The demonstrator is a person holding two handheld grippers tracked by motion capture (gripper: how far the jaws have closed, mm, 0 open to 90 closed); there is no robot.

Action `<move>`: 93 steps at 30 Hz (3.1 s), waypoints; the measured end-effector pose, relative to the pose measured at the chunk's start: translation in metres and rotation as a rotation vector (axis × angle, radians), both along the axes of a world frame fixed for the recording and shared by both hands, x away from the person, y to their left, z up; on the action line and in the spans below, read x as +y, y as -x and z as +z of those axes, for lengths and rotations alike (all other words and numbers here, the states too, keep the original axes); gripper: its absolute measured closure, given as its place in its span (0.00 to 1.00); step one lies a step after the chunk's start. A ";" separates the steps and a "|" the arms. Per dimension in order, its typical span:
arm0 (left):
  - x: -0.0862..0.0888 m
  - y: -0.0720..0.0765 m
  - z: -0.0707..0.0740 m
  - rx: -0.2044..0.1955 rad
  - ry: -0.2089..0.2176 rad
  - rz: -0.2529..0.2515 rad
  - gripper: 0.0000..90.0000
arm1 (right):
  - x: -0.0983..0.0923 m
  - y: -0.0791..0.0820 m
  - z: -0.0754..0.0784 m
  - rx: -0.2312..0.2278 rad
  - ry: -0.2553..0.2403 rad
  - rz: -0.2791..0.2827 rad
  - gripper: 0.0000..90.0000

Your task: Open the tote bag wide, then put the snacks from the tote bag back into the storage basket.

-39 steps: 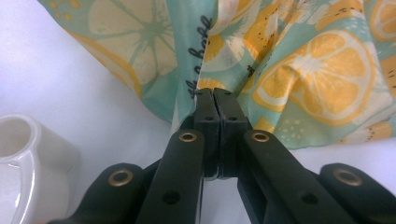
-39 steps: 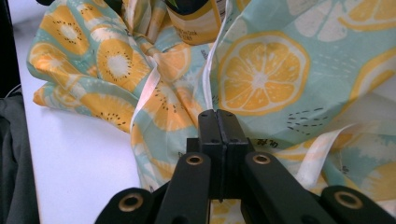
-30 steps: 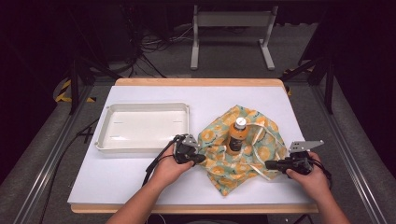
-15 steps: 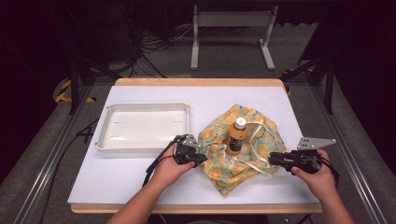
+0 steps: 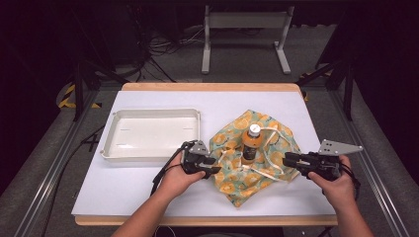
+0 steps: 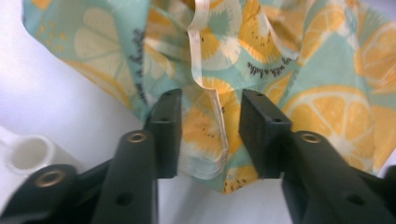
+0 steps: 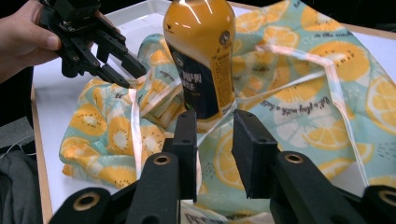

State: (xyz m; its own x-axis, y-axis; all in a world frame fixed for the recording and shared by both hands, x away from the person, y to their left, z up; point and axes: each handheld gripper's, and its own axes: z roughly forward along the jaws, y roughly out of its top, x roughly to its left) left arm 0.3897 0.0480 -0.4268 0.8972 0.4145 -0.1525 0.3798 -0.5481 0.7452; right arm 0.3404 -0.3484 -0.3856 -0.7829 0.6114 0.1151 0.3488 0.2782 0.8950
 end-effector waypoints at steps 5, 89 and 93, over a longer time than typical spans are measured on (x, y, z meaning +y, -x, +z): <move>0.003 0.002 0.009 -0.023 0.055 0.005 0.56 | 0.007 0.001 0.001 -0.020 -0.013 0.015 0.81; -0.092 -0.043 0.071 -0.164 0.387 -0.032 0.28 | 0.020 0.001 -0.015 -0.060 -0.029 -0.022 0.75; -0.095 -0.045 0.067 -0.163 0.384 -0.035 0.29 | 0.020 0.001 -0.015 -0.062 -0.029 -0.022 0.75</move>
